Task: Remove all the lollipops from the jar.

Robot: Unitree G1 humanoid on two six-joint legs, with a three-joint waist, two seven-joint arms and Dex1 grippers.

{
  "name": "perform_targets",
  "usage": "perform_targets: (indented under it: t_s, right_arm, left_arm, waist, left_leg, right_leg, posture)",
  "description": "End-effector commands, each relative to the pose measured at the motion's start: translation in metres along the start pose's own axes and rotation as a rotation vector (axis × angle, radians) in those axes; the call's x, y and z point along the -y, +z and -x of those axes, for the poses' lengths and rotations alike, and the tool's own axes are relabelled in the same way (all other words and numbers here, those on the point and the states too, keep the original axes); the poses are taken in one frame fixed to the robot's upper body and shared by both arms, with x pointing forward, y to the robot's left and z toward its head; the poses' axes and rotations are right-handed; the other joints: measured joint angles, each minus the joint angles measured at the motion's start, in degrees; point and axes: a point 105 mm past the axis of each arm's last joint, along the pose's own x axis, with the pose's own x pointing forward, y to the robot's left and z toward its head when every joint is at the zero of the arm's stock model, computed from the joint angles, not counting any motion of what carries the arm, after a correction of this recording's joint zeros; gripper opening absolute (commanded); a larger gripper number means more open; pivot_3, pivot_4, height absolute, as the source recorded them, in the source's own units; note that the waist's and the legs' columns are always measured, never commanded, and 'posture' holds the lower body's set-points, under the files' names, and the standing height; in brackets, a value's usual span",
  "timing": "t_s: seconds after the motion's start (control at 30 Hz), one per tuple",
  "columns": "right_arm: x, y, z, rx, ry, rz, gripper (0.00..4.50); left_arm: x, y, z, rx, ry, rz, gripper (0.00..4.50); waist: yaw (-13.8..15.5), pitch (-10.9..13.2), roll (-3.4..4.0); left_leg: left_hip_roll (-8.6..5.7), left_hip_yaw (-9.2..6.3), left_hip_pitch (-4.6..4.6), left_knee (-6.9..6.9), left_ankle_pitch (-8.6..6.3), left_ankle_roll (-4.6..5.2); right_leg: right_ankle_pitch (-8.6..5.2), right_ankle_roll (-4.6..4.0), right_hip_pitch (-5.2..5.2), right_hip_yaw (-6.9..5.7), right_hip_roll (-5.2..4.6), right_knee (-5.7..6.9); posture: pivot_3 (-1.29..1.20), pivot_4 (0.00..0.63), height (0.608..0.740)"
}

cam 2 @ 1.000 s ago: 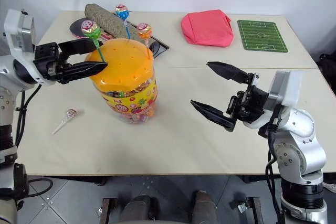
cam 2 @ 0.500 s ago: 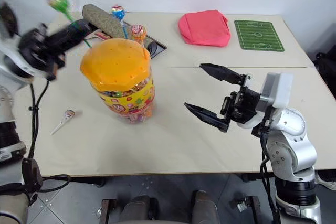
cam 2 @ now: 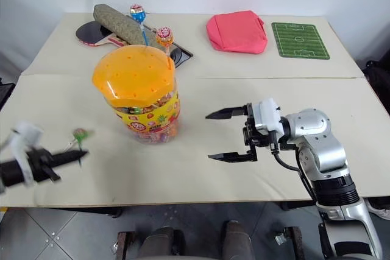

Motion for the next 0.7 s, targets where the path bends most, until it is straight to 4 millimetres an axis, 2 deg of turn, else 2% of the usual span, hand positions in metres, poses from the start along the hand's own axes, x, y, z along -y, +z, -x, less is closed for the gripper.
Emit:
perform_targets:
  t_s: [0.03,0.17,0.27,0.37,0.47,0.5,0.53,0.57,0.63,0.7]
  right_arm:
    - [-0.001,0.003,0.004,-0.021,-0.004,0.045,4.5]
    - [-0.001,0.007,0.004,0.009,-0.029,0.041,4.5]
    - [-0.002,0.012,0.004,0.036,-0.038,0.038,4.5]
    - [0.004,0.03,0.002,0.144,-0.084,0.001,4.5]
    - [0.022,0.054,-0.005,0.245,-0.184,-0.06,4.5]
    - [0.03,0.056,-0.007,0.232,-0.237,-0.076,4.5]
    - [0.041,0.055,-0.01,0.192,-0.305,-0.093,4.5]
    - [0.053,0.054,-0.013,0.157,-0.366,-0.114,4.5]
    - [0.065,0.063,-0.021,0.17,-0.406,-0.129,4.5]
    - [0.075,0.07,-0.03,0.193,-0.45,-0.146,4.5]
  left_arm:
    - [-0.001,0.002,0.001,0.009,0.059,-0.066,0.02]
    - [-0.01,-0.003,0.001,-0.015,0.108,-0.088,0.02]
    - [-0.007,0.008,0.002,0.041,0.069,-0.128,0.61]
    - [-0.003,0.025,0.011,0.136,0.005,-0.182,1.43]
    - [0.003,0.05,0.03,0.309,-0.099,-0.304,2.26]
    - [0.009,0.058,0.039,0.382,-0.158,-0.327,2.54]
    - [0.021,0.066,0.049,0.453,-0.27,-0.307,2.84]
    - [0.035,0.077,0.06,0.53,-0.36,-0.361,3.14]
    - [0.041,0.102,0.069,0.64,-0.382,-0.398,3.81]
    - [0.039,0.116,0.076,0.723,-0.384,-0.398,4.37]
  waist:
    - [0.2,0.0,0.01]
    - [0.1,0.0,0.04]
    - [0.1,0.0,0.05]
    - [0.1,0.0,0.05]
    - [-0.1,0.0,0.06]
    - [-0.2,0.0,0.08]
    - [-0.2,0.0,0.08]
    - [-0.3,0.0,0.08]
    - [-0.2,0.0,0.06]
    - [0.0,0.0,0.07]
  left_leg:
    - [0.01,0.01,0.01,0.0,0.03,-0.06]
    - [0.04,0.05,0.07,0.0,0.05,-0.1]
    - [0.05,0.09,0.08,0.0,0.05,-0.1]
    - [0.07,0.09,0.07,0.0,0.05,-0.1]
    - [0.09,0.1,0.06,0.0,0.05,-0.1]
    - [0.14,0.19,0.04,0.0,0.05,-0.1]
    - [0.15,0.24,0.03,0.0,0.05,-0.11]
    - [0.17,0.26,0.02,0.01,0.05,-0.12]
    - [0.19,0.31,-0.02,0.02,0.05,-0.13]
    - [0.21,0.23,-0.18,0.09,0.06,-0.16]
  right_leg:
    - [-0.01,-0.02,0.0,-0.01,0.01,0.01]
    - [-0.02,-0.04,0.01,0.02,0.01,0.02]
    - [-0.02,-0.04,-0.01,0.03,0.01,0.03]
    - [-0.02,-0.04,-0.02,0.02,0.02,0.03]
    - [-0.02,-0.05,-0.05,-0.01,0.02,0.04]
    - [-0.04,-0.09,-0.14,0.0,0.02,0.07]
    - [-0.05,-0.1,-0.19,0.0,0.02,0.09]
    - [-0.06,-0.11,-0.24,-0.01,0.02,0.12]
    - [-0.05,-0.11,-0.35,0.03,0.0,0.2]
    - [-0.05,-0.13,-0.48,-0.01,0.03,0.28]
  posture:
    - [0.0,0.15,0.74]
    - [0.0,0.15,0.74]
    - [0.0,0.15,0.74]
    - [0.0,0.15,0.74]
    - [0.0,0.15,0.74]
    - [0.0,0.15,0.74]
    - [0.0,0.15,0.74]
    - [0.0,0.15,0.74]
    - [0.0,0.15,0.74]
    - [0.0,0.15,0.74]
